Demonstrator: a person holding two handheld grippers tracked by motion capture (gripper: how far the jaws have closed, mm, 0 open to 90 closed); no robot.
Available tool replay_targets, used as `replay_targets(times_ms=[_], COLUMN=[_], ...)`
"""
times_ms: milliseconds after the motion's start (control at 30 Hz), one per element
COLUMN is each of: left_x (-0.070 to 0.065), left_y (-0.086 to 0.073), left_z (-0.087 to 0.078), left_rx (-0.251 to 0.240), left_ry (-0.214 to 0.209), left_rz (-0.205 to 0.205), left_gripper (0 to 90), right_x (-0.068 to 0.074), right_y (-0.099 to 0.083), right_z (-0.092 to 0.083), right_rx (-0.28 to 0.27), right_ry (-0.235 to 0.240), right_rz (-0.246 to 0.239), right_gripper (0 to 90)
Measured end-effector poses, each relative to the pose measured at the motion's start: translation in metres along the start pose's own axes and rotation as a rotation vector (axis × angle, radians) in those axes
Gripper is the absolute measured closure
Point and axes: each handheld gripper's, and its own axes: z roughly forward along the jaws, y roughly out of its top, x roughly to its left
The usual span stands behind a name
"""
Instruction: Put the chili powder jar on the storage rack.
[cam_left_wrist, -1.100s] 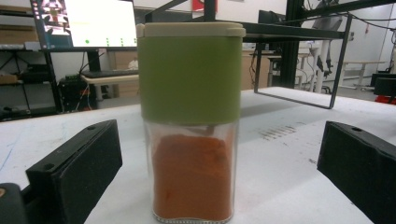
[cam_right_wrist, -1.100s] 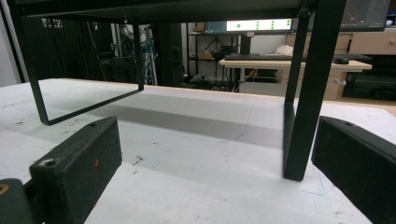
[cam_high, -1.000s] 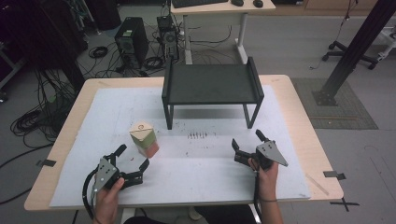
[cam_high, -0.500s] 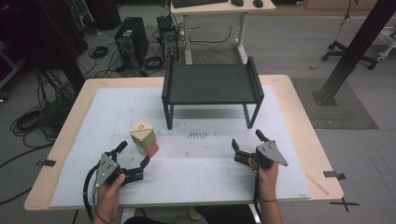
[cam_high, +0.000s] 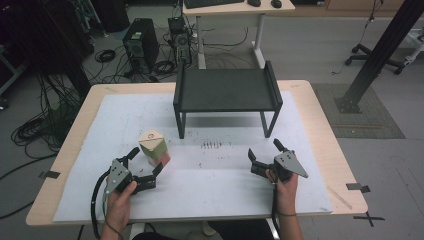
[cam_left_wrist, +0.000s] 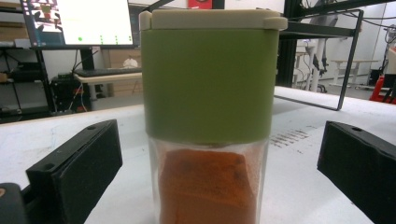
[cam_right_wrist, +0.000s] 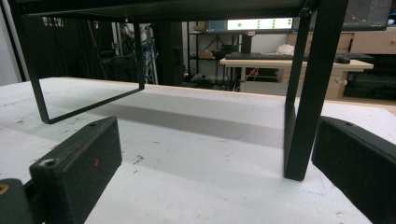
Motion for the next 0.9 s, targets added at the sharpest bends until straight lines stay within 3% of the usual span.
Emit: replay_targets(times_ms=[900], left_x=[0.003], left_y=[0.000], left_z=[0.030], left_rx=[0.007], left_ry=[0.002], left_rz=[0.006], left_gripper=[0.2], right_x=[0.000], right_y=[0.000], right_z=[0.000], right_rx=[0.005], right_ry=[0.004], right_rz=[-0.002], right_gripper=[1.2])
